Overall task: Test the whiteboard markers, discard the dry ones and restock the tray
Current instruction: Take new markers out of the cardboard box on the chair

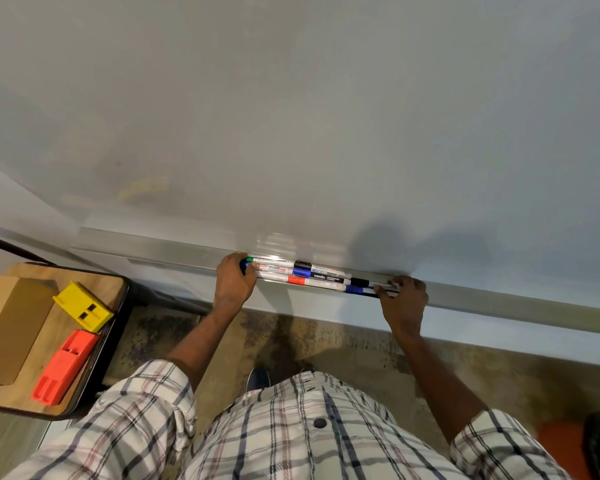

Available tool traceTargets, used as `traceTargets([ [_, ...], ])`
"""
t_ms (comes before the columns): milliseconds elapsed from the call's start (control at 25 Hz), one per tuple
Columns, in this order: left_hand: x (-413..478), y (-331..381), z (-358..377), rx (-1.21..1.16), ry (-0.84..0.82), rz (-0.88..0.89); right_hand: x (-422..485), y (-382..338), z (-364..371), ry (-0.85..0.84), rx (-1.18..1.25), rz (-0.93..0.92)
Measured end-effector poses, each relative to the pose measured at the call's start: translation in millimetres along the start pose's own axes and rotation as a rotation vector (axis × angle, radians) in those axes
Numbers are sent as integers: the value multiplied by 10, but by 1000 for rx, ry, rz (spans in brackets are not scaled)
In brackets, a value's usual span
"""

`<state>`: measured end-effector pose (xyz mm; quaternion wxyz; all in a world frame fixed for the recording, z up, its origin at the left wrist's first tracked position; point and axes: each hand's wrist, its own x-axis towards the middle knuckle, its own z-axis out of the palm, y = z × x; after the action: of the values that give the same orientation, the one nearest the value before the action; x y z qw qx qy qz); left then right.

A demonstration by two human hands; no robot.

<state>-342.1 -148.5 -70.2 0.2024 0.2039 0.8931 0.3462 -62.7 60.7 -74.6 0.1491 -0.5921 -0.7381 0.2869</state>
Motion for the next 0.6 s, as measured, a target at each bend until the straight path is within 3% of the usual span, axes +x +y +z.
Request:
traceTargets([
  [320, -49, 80, 22, -23, -6, 27, 2, 52, -38, 15, 12, -13],
  [480, -121, 119, 64, 30, -19, 125, -124, -57, -34, 36, -21, -229],
  [600, -249, 93, 157, 182, -55, 221, -245, -175, 69, -65, -49, -425],
])
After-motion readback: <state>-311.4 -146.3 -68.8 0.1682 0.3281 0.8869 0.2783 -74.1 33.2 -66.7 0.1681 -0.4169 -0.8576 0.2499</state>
